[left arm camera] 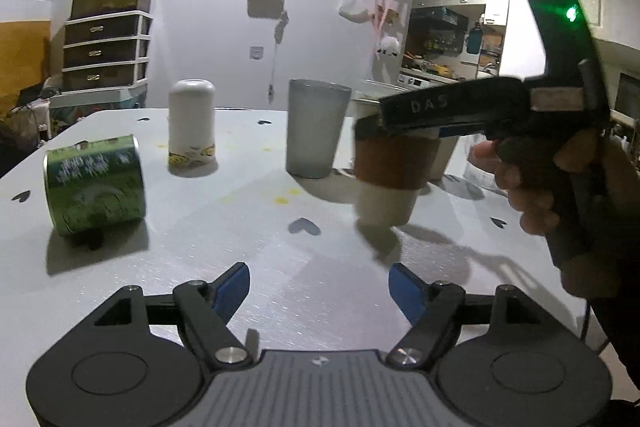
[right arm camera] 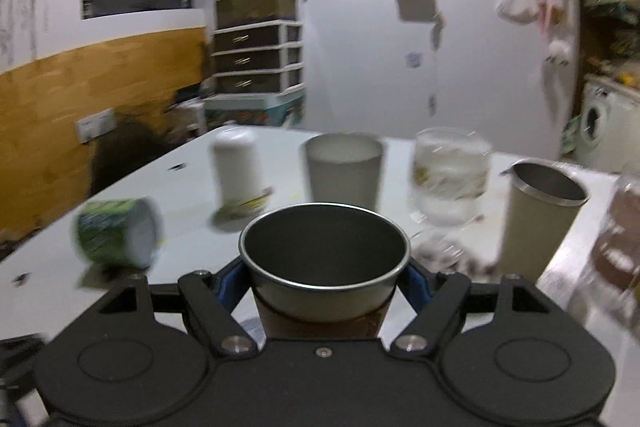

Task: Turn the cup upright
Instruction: 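Open the left tool and carry the cup away with the right tool, then lower the upright cup onto the table with the right tool and release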

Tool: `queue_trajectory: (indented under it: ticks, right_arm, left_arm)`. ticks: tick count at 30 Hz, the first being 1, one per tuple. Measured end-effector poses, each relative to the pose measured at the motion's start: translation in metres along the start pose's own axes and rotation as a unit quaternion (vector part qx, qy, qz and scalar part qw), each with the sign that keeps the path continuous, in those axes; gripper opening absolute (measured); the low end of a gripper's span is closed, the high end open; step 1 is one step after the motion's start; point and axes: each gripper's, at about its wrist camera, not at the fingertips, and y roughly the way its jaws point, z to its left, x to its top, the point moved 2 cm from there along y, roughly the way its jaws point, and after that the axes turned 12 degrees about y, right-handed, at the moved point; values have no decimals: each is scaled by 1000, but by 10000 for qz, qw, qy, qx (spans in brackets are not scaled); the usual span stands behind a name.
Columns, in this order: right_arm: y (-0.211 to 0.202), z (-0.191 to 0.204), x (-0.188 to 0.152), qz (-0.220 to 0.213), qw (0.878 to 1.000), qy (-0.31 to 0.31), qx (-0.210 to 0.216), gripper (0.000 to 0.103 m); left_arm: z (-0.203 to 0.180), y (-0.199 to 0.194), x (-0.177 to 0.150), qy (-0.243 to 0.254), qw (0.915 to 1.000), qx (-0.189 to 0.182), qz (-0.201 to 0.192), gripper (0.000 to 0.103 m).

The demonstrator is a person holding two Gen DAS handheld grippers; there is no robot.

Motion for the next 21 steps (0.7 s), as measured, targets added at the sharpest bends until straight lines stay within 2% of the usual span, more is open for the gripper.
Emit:
queue_trajectory:
  ticks: [10,21]
  right_arm:
    - [20,-32,4,-490,9953,-25,-837,78]
    - [13,-42,-5,-290,9965,269,-743,79]
  left_arm:
    - [5,7,1,191,9998,-32,21,77]
    - [2,20,13,454,9988,-95,-175,77]
